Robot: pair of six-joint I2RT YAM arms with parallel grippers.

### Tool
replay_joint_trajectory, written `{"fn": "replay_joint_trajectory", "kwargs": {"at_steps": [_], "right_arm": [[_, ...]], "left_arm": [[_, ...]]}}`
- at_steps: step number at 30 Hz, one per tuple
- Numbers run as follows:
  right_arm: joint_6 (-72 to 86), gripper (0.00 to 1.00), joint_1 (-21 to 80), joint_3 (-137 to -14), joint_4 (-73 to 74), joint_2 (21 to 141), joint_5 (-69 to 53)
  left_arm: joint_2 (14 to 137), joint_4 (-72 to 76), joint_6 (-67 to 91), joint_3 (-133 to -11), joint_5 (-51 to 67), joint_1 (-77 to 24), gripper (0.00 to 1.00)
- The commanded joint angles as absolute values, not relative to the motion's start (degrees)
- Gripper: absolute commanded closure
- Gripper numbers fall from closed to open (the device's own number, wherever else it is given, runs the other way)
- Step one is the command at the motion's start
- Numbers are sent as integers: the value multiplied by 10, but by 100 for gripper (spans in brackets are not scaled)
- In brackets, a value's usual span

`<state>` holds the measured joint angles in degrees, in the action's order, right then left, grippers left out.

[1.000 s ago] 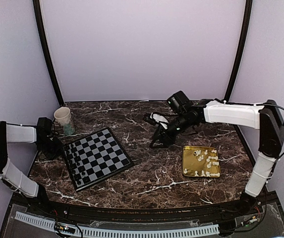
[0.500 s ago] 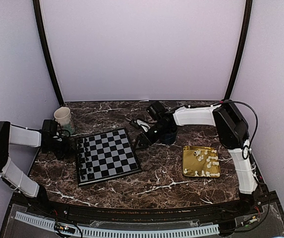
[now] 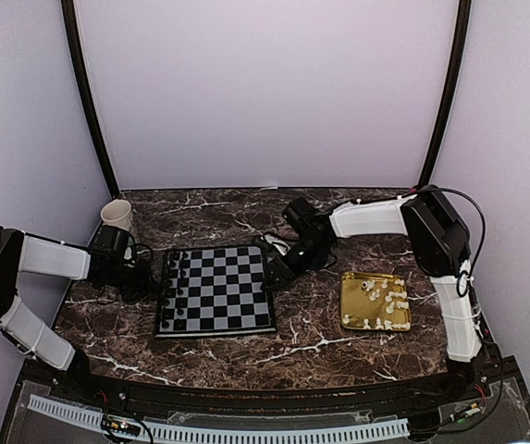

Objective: Set up the chess pieces on the board
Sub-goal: Move the chessboard to the center of the board.

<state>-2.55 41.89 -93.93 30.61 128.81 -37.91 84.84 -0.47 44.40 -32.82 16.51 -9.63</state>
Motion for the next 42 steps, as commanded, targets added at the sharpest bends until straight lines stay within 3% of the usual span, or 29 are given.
{"fn": "replay_joint_trajectory", "kwargs": {"at_steps": [1,17,27,28,29,30,32,35,36,37,42], "right_arm": [[-61,50,430,-892,343,1253,-401],[-109,50,431,-759,356,1144,-364],[-144,46,425,-731,375,1092,-307],[-148,44,421,-727,378,1079,-302],[-148,35,417,-720,379,1067,-296],[-148,4,410,-713,380,1053,-292],[-162,2,400,-704,394,1024,-300],[-184,2,393,-707,422,981,-301],[-188,2,390,-709,426,967,-294],[-188,2,386,-709,426,954,-286],[-203,2,336,-694,398,884,-307]], "left_arm": [[862,-38,456,-316,201,-155,96],[834,-70,481,-315,185,-286,97],[788,-188,466,-351,107,-298,97],[782,-207,459,-365,99,-298,95],[776,-228,451,-379,90,-299,94],[771,-248,443,-396,77,-298,92],[761,-287,420,-430,54,-298,85],[749,-319,377,-487,27,-298,61],[745,-317,358,-499,24,-298,29],[738,-305,333,-510,24,-298,5],[782,-361,260,-633,-19,-298,1]]}}
